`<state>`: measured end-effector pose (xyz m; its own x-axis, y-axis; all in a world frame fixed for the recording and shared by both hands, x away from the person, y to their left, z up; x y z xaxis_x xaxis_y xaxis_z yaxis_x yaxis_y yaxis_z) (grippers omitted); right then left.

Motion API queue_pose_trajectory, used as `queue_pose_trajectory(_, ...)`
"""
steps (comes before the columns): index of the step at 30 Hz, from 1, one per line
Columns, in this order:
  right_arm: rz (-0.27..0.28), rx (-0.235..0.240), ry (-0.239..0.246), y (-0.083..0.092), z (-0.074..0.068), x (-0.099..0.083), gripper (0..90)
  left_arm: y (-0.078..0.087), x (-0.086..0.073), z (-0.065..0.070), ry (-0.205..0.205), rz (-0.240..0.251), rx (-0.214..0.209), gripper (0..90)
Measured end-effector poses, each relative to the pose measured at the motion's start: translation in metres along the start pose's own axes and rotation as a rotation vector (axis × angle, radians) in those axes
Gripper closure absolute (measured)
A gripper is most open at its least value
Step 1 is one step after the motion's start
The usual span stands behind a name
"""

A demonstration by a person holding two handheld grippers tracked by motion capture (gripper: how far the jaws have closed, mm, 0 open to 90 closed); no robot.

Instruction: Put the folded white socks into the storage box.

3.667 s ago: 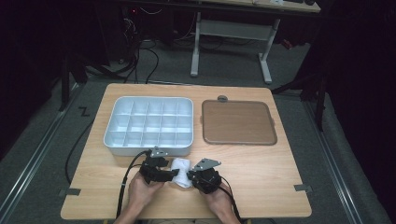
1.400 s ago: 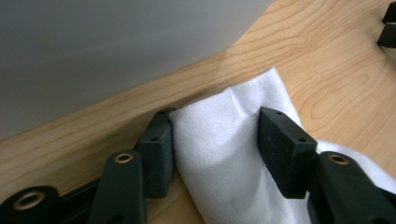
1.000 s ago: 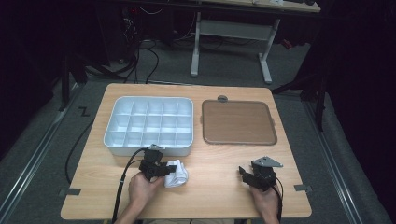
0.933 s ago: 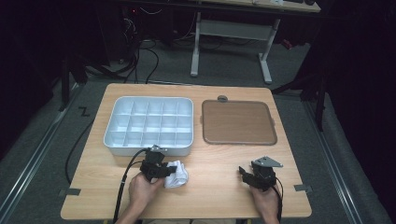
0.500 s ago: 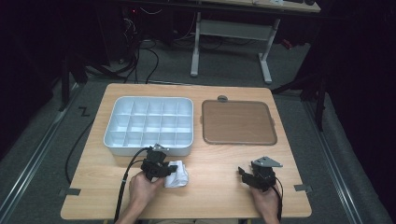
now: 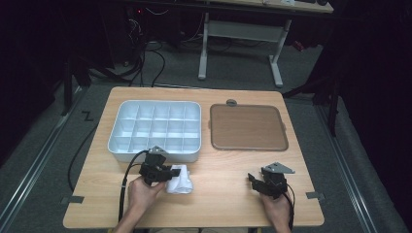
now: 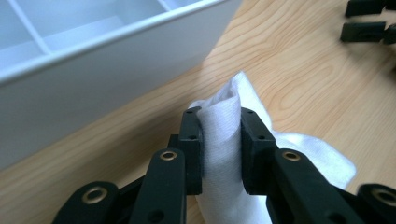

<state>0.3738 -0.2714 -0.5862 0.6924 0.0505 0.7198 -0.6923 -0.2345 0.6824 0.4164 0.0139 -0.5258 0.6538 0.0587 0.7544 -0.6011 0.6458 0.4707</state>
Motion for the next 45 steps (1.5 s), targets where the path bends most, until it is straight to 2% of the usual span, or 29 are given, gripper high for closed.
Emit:
queue_pose_trajectory(6, -0.005, 0.011, 0.004, -0.001, -0.002, 0.001, 38.5, 0.01, 0.008, 0.0, 0.014, 0.017, -0.021, 74.0)
queue_pose_trajectory(9, -0.005, 0.011, 0.004, -0.001, -0.002, 0.001, 38.5, 0.013, 0.012, -0.001, 0.044, 0.021, -0.032, 74.0)
queue_pose_trajectory(18, -0.003, -0.009, -0.014, -0.001, 0.001, 0.001, 37.2, 0.021, 0.028, 0.006, -0.007, 0.024, -0.04, 73.9)
queue_pose_trajectory(25, -0.003, -0.01, -0.014, -0.001, 0.001, 0.001, 37.2, 0.031, 0.046, 0.003, 0.007, 0.058, -0.04, 73.9)
queue_pose_trajectory(27, -0.003, -0.01, -0.014, -0.001, 0.001, 0.001, 37.2, 0.033, 0.049, 0.003, 0.023, 0.062, -0.049, 73.9)
queue_pose_trajectory(31, -0.003, -0.01, -0.013, -0.001, 0.001, 0.001, 37.2, 0.036, 0.056, 0.002, 0.006, 0.071, -0.046, 73.9)
queue_pose_trajectory(34, -0.002, -0.009, -0.013, -0.001, 0.001, 0.001, 37.2, 0.038, 0.06, 0.002, 0.009, 0.073, -0.057, 73.9)
queue_pose_trajectory(37, -0.002, -0.009, -0.013, -0.001, 0.001, 0.001, 37.1, 0.039, 0.063, -0.001, 0.005, 0.073, -0.052, 73.9)
queue_pose_trajectory(45, -0.004, -0.01, -0.016, -0.001, 0.001, 0.001, 37.0, 0.046, 0.077, -0.002, 0.02, 0.102, -0.065, 74.0)
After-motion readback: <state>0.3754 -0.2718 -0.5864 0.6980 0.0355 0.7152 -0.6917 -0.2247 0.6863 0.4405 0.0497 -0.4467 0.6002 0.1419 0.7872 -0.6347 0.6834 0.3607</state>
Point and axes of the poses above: each handheld gripper's, and its own axes: y roughly backward along the jaws, x roughly out of its top, z roughly to its right, the point moved 8 cm from there along -y, roughly forward along the jaws, and after that the axes turned 12 degrees about -y, right-handed, at the moved point
